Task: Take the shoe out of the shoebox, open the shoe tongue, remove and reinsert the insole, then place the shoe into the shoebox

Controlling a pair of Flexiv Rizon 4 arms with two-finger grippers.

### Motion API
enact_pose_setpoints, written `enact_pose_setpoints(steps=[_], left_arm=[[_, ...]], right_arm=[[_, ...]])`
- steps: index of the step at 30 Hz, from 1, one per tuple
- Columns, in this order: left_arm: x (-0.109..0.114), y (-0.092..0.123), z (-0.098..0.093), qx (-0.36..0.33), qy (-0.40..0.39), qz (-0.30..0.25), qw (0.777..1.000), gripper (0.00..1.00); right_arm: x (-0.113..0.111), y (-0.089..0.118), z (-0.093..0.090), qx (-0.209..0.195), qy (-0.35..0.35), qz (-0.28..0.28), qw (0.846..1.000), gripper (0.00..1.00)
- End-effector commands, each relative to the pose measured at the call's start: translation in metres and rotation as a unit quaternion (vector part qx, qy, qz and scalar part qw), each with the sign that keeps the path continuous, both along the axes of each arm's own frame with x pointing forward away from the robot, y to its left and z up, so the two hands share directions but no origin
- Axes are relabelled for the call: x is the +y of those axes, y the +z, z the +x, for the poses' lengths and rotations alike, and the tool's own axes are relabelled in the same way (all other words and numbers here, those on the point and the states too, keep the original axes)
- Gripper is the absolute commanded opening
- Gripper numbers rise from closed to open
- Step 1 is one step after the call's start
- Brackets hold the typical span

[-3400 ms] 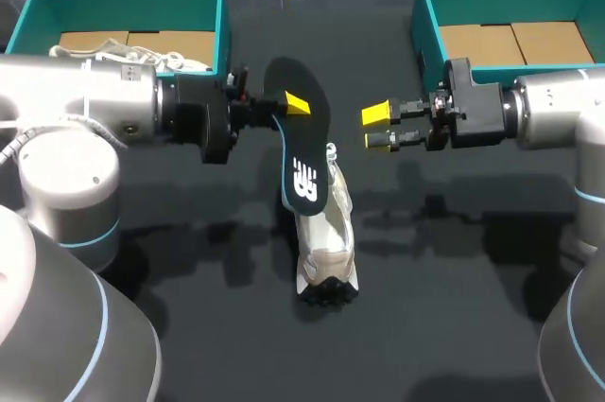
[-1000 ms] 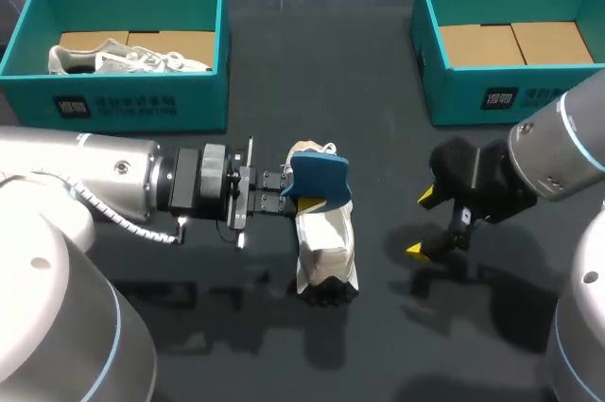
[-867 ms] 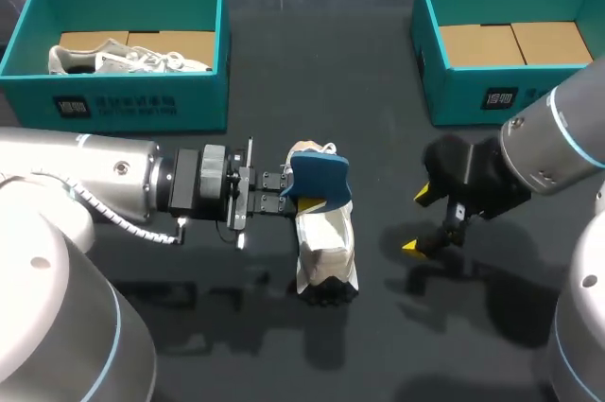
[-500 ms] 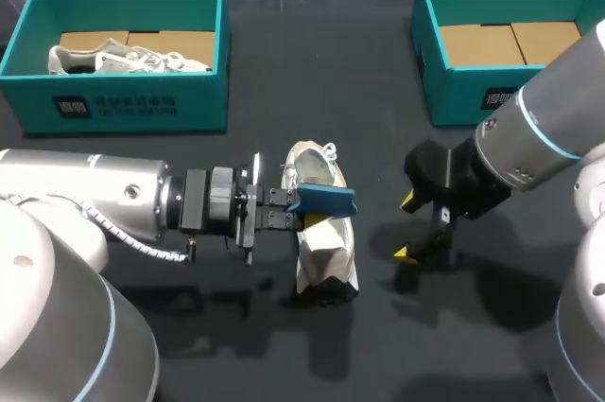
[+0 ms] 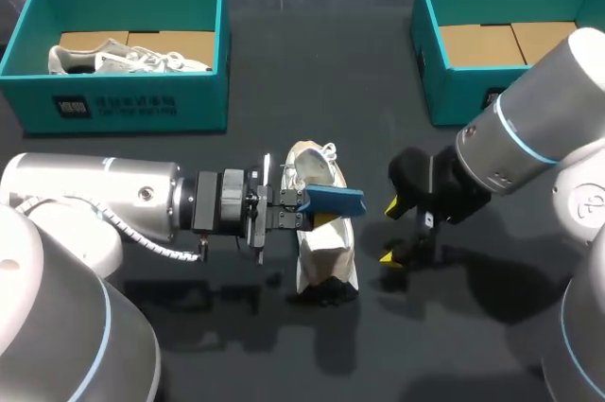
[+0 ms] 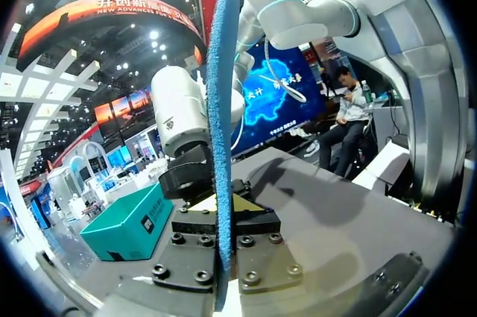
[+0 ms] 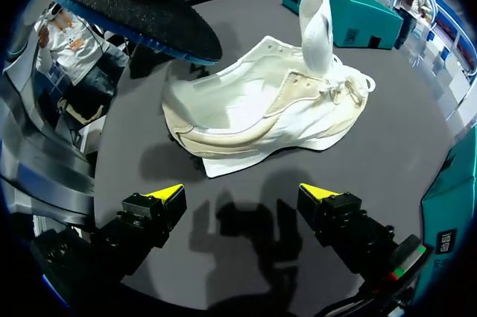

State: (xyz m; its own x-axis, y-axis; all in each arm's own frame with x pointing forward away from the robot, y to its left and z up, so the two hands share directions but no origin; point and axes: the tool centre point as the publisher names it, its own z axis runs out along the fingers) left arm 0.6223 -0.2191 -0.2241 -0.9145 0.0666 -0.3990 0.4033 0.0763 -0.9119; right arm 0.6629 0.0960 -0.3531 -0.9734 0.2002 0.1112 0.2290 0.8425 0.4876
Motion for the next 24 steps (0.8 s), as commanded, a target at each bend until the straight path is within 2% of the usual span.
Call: enact_pose_setpoints(steps=[1, 6, 13, 24], left_arm=[[-0.008, -0.011, 0.005, 0.003, -0.002, -0.009, 1.0, 0.0], [-0.01, -0.021, 0.013, 0.013, 0.002, -0.014, 1.0, 0.0], [-0.011, -0.022, 0.015, 0.013, -0.01, -0.021, 1.0, 0.0], [-0.012, -0.033, 0.019, 0.025, -0.002, -0.019, 1.0, 0.0]], right_arm=[[0.018, 0.003, -0.001, -0.01, 0.004, -0.001, 1.0, 1.0], [0.027, 0.002, -0.002, -0.017, 0.012, -0.001, 1.0, 1.0], [0.029, -0.003, 0.0, -0.034, 0.042, 0.01, 0.998, 1.0], [0.034, -0.008, 0.008, -0.027, 0.065, 0.01, 0.997, 1.0]])
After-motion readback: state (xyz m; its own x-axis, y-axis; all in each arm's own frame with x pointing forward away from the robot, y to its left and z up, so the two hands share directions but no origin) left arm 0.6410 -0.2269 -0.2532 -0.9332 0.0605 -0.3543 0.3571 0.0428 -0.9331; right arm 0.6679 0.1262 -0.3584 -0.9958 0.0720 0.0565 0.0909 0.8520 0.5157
